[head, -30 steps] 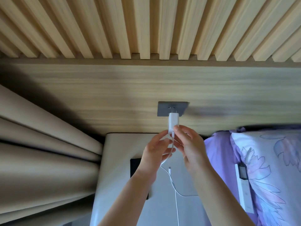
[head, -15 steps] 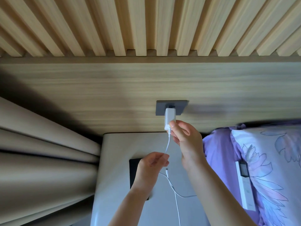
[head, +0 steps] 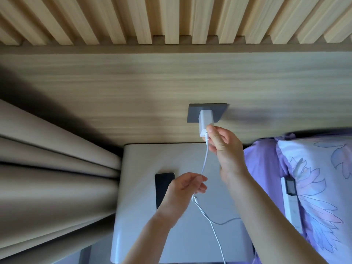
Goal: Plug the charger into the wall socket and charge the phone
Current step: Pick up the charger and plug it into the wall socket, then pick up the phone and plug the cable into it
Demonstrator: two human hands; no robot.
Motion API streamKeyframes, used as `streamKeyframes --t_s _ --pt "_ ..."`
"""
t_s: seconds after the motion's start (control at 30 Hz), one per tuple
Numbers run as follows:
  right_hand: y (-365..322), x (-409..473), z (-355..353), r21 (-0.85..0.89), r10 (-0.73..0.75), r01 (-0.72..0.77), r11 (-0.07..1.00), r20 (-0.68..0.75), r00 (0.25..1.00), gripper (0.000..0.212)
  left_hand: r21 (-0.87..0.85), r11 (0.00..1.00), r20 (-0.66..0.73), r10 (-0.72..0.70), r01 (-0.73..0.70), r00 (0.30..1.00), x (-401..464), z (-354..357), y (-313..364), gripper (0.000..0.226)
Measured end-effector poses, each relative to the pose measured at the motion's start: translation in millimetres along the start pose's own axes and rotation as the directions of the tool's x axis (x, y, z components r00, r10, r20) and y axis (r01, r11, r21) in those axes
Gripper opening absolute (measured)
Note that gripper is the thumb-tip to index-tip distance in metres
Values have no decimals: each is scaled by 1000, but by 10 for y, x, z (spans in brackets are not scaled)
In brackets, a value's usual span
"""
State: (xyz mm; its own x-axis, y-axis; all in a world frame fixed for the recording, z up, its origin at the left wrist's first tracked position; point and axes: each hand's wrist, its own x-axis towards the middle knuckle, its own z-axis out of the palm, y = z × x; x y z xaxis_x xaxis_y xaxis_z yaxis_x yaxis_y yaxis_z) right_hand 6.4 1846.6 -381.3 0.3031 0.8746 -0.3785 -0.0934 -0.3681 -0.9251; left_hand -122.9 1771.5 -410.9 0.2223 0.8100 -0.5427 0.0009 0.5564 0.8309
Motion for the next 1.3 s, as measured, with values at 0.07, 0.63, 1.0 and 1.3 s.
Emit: streamKeyframes --t_s 0.07,0.63,1.0,1.3 --pt "14 -15 -74 -62 19 -13 998 88 996 19 39 997 19 -60 60 998 -84 -47 -102 19" --pt "1346 -1498 -785 -416 304 -169 893 283 910 16 -94 992 -219 -100 81 971 -338 -231 -297 23" --pt "778 -1277 -720 87 302 -346 934 323 897 27 -490 865 9 -119 108 993 -376 1 -242 34" --pt "873 -1302 -933 205 327 -462 863 470 820 35 94 987 431 -160 133 888 -728 279 -403 40"
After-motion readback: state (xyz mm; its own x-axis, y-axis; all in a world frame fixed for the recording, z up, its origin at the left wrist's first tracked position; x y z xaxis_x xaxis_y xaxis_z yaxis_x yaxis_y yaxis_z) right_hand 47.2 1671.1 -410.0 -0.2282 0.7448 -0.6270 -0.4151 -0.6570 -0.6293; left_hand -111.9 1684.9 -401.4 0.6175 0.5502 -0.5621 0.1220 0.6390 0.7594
